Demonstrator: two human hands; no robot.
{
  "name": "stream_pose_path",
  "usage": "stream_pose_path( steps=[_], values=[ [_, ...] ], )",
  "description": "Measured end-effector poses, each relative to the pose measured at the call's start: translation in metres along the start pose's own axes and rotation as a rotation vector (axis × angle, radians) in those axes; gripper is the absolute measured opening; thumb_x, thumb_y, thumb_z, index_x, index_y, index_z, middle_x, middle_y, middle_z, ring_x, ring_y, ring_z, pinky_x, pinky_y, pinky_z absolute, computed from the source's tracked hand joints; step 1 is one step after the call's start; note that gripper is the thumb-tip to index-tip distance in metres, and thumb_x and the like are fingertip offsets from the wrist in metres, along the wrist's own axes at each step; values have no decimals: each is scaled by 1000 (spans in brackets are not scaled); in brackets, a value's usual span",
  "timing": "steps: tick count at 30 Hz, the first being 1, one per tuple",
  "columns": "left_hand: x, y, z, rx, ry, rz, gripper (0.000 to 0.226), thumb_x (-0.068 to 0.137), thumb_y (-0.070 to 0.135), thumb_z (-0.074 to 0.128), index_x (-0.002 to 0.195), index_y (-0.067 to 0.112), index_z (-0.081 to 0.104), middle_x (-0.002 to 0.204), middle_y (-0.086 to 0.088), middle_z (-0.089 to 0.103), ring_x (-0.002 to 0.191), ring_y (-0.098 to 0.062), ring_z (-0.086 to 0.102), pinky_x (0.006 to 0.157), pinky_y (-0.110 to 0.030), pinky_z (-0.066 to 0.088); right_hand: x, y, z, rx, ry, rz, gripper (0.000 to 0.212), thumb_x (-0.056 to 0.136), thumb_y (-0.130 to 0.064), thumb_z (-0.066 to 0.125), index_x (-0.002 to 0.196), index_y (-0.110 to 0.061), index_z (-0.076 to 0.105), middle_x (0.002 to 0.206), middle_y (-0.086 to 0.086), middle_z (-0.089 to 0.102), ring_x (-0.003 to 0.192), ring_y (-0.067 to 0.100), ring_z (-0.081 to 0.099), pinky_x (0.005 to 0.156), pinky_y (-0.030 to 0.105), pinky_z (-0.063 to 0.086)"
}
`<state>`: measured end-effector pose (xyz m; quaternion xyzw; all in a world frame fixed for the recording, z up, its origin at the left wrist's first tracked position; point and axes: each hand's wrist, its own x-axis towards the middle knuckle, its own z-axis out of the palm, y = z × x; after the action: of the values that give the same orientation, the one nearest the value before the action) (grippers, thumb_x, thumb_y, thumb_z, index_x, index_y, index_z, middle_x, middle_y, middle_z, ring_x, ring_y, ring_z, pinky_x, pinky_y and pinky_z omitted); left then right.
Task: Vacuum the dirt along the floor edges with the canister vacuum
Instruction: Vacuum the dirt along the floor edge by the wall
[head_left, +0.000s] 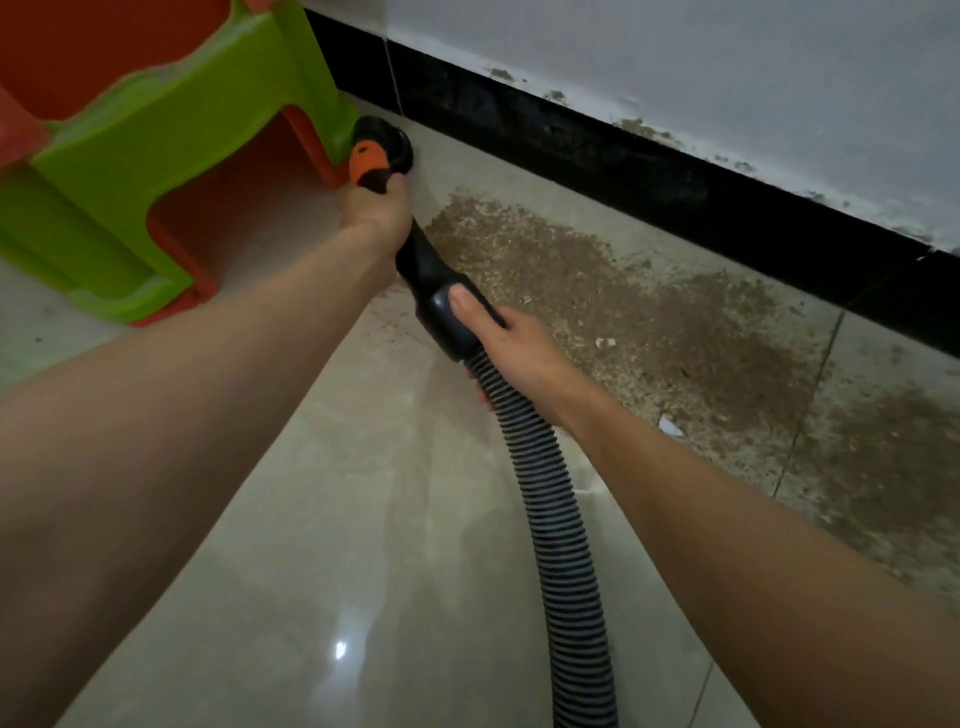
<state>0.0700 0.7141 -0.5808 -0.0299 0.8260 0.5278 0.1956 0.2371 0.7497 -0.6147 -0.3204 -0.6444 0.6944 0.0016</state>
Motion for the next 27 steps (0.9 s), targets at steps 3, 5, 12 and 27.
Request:
stream_pose_path(
  steps=[3,5,12,27],
  values=[
    [-1,8,5,-82,-70,27,51,98,38,50,135,7,38,110,-5,56,105,-24,58,87,-35,52,18,-18,0,104,-58,37,56,86,-66,56,89,-11,62,64,6,63,50,17,61,50,28,53],
    [-2,11,4,-135,-114,24,50,96,39,55,133,8,42,100,0,56,93,-17,58,70,-24,50,30,-31,3,187,-80,42,59,88,-65,55,87,-6,60,55,4,59,45,17,57,45,26,51],
    [10,19,-18,-150,-146,42,41,96,31,57,129,7,50,92,4,56,66,1,50,30,-6,32,63,-61,25,227,-131,61,62,90,-65,51,91,-3,56,57,5,53,43,17,53,43,25,47],
    [-39,-15,1,-241,-345,-125,53,97,37,53,133,-1,44,118,-13,60,98,-25,61,75,-32,54,-25,-14,-12,-229,181,-4,45,83,-68,56,86,-24,57,81,3,66,70,20,64,75,44,58]
  ],
)
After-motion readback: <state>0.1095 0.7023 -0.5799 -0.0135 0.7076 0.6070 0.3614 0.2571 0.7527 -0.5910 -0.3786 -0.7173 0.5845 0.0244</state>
